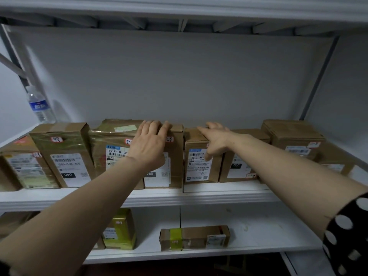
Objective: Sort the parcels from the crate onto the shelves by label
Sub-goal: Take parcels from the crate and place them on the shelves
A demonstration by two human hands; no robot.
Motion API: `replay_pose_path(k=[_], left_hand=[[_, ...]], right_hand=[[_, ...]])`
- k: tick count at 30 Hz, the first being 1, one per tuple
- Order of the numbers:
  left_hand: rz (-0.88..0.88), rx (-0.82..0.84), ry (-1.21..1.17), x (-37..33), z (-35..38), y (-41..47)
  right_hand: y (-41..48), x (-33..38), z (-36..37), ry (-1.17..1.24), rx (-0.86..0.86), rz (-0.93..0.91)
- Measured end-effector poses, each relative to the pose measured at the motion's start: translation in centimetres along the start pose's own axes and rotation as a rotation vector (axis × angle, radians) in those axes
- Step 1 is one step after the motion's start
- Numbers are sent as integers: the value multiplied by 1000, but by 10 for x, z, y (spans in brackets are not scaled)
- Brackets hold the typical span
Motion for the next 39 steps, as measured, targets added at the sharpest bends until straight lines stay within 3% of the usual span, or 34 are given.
replay_pose_path(k=[6, 13, 15, 21, 25, 31, 39], left_hand=[[70, -68, -2, -11, -5, -8], [402, -105, -126, -62, -5, -34], [480, -30, -210, -83, 5, -52], [654, 349, -363, -151, 46, -123], [770, 520, -400, -211, 47, -183], [1033, 577, -374, -319, 6, -305], [1384, 656, -411, -470, -78, -563]], right_hand=[[-34, -4, -3, 74, -131, 68], [-123, -9, 14, 171, -344, 297], [-157, -7, 34, 200, -350, 409], [-269, 5, 122, 281, -126, 710], [-369, 21, 156, 444, -55, 891], [-542, 39, 181, 566, -82, 1179], [-848, 116, 220, 606, -116, 1584]])
Point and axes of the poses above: each hand's wrist, its own y-axis towards the middle knuckle, its own z-axis out of the palm, x = y × z, the point moved 5 cm from there along y, towards the middle knuckle, and after that the axes turned 5 degrees about -y, right-handed, at the moved point
